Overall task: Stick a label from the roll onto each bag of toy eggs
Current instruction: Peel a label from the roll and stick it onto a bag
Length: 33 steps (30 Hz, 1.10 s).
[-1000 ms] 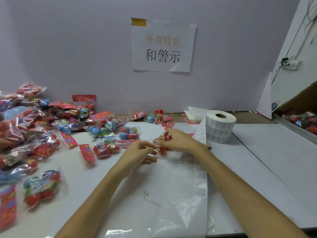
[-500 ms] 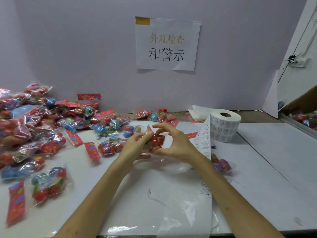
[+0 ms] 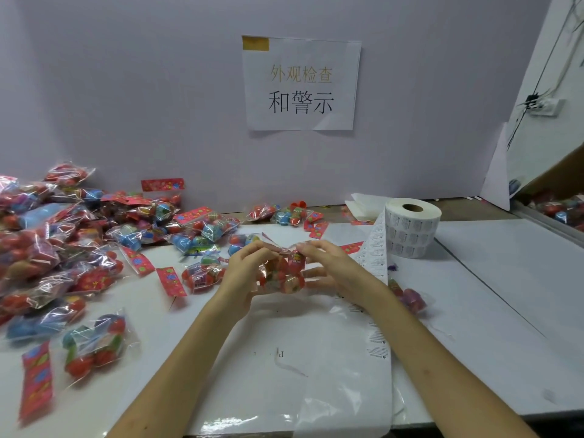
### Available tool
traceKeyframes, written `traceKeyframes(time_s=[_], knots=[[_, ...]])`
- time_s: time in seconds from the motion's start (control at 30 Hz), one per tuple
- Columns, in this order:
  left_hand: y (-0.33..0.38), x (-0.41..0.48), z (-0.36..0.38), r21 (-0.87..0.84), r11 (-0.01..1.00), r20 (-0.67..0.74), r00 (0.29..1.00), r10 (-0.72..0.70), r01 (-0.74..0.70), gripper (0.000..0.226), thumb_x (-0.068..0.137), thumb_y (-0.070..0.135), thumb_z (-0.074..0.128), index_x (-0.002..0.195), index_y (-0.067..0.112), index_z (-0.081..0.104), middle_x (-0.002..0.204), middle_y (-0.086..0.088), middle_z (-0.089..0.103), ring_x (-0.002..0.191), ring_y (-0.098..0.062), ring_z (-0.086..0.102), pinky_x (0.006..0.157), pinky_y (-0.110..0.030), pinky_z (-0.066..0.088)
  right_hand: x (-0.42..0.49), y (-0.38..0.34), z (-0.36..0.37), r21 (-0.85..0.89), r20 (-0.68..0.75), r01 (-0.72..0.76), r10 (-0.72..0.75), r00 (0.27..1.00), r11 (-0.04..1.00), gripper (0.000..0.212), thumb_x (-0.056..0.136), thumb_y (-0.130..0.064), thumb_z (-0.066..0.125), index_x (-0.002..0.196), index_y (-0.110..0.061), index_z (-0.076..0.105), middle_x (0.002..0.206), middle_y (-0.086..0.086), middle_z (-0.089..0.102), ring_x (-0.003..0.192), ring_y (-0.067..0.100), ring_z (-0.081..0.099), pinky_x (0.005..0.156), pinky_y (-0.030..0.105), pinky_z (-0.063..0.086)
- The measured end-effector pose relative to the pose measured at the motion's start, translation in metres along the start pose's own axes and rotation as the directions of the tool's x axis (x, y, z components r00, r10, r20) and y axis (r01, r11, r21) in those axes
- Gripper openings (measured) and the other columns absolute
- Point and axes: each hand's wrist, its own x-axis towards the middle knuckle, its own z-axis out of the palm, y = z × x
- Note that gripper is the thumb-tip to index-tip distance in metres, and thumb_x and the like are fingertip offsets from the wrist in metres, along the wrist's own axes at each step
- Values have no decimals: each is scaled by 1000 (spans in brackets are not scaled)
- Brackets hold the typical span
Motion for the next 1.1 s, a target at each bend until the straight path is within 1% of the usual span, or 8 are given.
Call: traceKeyframes(time_s=[0.1,0.23,0.43,0.53,0.63,0.83,1.0,1.1], knots=[[-1,1,-2,17,999,-25,999,36,-36,23,96,2,56,86,13,74,91,-6,73,96,-26,69,73,-40,60,-1,1,2,-36,47,61,-59,997,997,36,95,-43,66,116,-14,69,100,2,74,88,15,72,77,33,59],[-1,1,-3,-21,997,-30,997,68,-68,26,95,-4,53,92,10,75,94,-6,75,94,-24,68,78,-34,54,-1,3,7,-53,13,173,-172,985,984,22,95,-29,70,111,-15,71,100,2,76,94,17,72,76,32,56],[-1,1,-3,-33,999,58,998,13,-11,30,95,-4,51,113,9,71,109,-8,78,109,-30,69,85,-37,57,-1,2,6,-8,-45,173,-174,984,985,8,89,-12,72,96,-10,70,80,-1,74,79,15,71,67,28,56],[-3,1,-2,34,998,113,993,-47,44,22,99,11,61,120,11,69,119,-14,72,114,-32,67,94,-45,58,-1,1,6,15,-69,175,-174,982,984,3,87,-9,72,89,-10,72,81,4,73,77,18,69,66,29,55],[-5,0,-1,131,988,162,981,-108,87,35,93,26,72,124,10,67,122,-17,69,116,-33,66,102,-49,56,0,2,5,9,-84,179,-177,981,984,4,87,-7,72,85,-10,72,79,3,71,78,17,68,69,31,55],[-4,0,1,188,982,47,999,-19,10,17,91,17,76,107,16,72,104,-11,74,98,-25,73,67,-27,58,1,4,9,-40,-62,191,-193,979,981,13,92,-18,72,95,-6,72,82,2,72,80,17,68,69,30,56],[-5,0,1,173,985,-28,999,27,-22,13,88,13,77,99,19,75,98,-9,75,91,-23,74,64,-25,57,-3,6,11,-81,21,186,-185,983,979,29,96,-32,68,111,-7,68,96,6,70,88,17,68,69,30,56],[-5,1,1,150,988,-54,997,48,-40,10,90,12,76,96,20,74,97,-8,76,92,-24,74,64,-25,58,-1,7,12,-114,6,193,-194,981,975,27,95,-33,68,105,-7,69,96,7,71,92,20,68,69,28,58]])
